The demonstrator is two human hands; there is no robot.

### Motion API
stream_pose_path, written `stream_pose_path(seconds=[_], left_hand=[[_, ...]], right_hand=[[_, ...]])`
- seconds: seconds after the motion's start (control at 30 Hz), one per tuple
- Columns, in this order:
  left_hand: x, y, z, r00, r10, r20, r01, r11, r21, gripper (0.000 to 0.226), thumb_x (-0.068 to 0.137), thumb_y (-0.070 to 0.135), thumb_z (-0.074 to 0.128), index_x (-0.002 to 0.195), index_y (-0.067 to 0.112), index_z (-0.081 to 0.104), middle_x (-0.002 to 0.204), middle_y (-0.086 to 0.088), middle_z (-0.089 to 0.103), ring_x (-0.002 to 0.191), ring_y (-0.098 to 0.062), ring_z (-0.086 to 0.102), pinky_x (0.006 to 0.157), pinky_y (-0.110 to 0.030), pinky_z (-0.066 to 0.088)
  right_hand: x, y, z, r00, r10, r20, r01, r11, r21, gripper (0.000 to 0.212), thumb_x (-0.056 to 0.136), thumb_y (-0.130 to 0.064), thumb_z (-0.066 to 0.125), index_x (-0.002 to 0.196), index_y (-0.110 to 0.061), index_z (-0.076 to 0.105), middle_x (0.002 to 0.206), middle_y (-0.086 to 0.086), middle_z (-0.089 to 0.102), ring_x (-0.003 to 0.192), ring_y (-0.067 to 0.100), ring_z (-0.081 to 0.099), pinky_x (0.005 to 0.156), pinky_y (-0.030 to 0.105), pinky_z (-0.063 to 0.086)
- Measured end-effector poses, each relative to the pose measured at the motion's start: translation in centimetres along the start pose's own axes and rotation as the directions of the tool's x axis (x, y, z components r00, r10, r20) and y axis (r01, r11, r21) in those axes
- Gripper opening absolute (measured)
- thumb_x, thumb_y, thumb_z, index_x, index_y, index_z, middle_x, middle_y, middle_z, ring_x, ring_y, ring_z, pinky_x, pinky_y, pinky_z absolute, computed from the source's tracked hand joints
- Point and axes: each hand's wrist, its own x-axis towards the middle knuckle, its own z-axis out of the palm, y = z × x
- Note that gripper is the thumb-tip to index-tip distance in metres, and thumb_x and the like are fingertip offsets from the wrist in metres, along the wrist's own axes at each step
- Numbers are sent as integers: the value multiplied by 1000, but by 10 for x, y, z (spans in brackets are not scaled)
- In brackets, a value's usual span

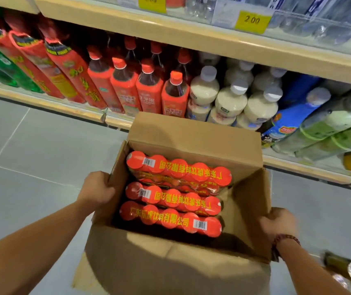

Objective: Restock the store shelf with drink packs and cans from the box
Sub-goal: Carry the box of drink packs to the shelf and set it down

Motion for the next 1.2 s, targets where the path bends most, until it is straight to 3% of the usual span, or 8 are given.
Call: stream_pose_path(seconds=[0.2,0.37,0.7,0.77,0.83,0.9,1.03,1.2], left_hand=[[26,-3,31,1000,8,15,-7,1000,-12,15,54,24,44,41,19,39,42,0,41,47,-24,42,46,-28,27],[39,-6,41,1000,-17,-23,17,999,-33,32,72,18,57,45,17,41,44,-1,42,45,-19,40,44,-27,28],[35,-8,51,996,-83,-15,82,995,-52,27,64,39,43,50,16,44,49,-2,47,48,-19,44,44,-25,27],[34,-9,48,992,-126,3,126,991,-45,29,68,40,46,56,14,51,55,-5,55,57,-28,53,48,-28,33],[34,-2,41,988,-150,-20,150,988,-25,25,76,32,59,87,11,66,82,-14,70,81,-37,64,64,-34,48],[35,11,29,988,-136,-78,132,990,-51,40,82,20,64,121,11,58,110,-18,68,100,-40,63,82,-43,51],[36,37,11,983,133,-124,-139,989,-41,42,84,18,62,124,21,52,124,-10,59,110,-33,57,90,-42,48],[52,44,30,971,181,159,-188,982,31,70,78,14,68,141,14,37,140,-14,44,128,-33,42,107,-42,37]], right_hand=[[28,7,31,999,22,-32,-21,999,40,22,73,-6,67,54,-4,56,61,20,60,65,38,57,61,39,49],[30,19,54,991,78,-106,-71,995,74,41,76,-8,67,44,-9,41,44,9,44,48,24,42,47,25,27],[29,19,70,988,83,-133,-83,997,1,37,82,-17,64,51,-12,44,51,6,46,55,28,43,52,28,31],[20,15,66,984,64,-167,-62,998,21,26,82,-18,65,60,-9,54,59,10,55,59,30,49,54,28,39],[10,7,56,976,34,-217,-30,999,23,15,83,-18,64,92,-7,66,90,16,67,85,37,59,73,37,48],[4,-3,47,972,-73,-224,72,997,-14,44,82,-16,65,125,-12,56,125,14,57,113,35,52,92,41,45],[6,-34,54,906,-411,-104,402,910,-97,53,76,-13,71,126,-8,54,128,15,52,120,34,46,100,40,39],[23,-69,79,981,-176,86,172,984,55,77,67,-27,81,132,-14,42,132,10,46,124,29,46,102,46,43]])
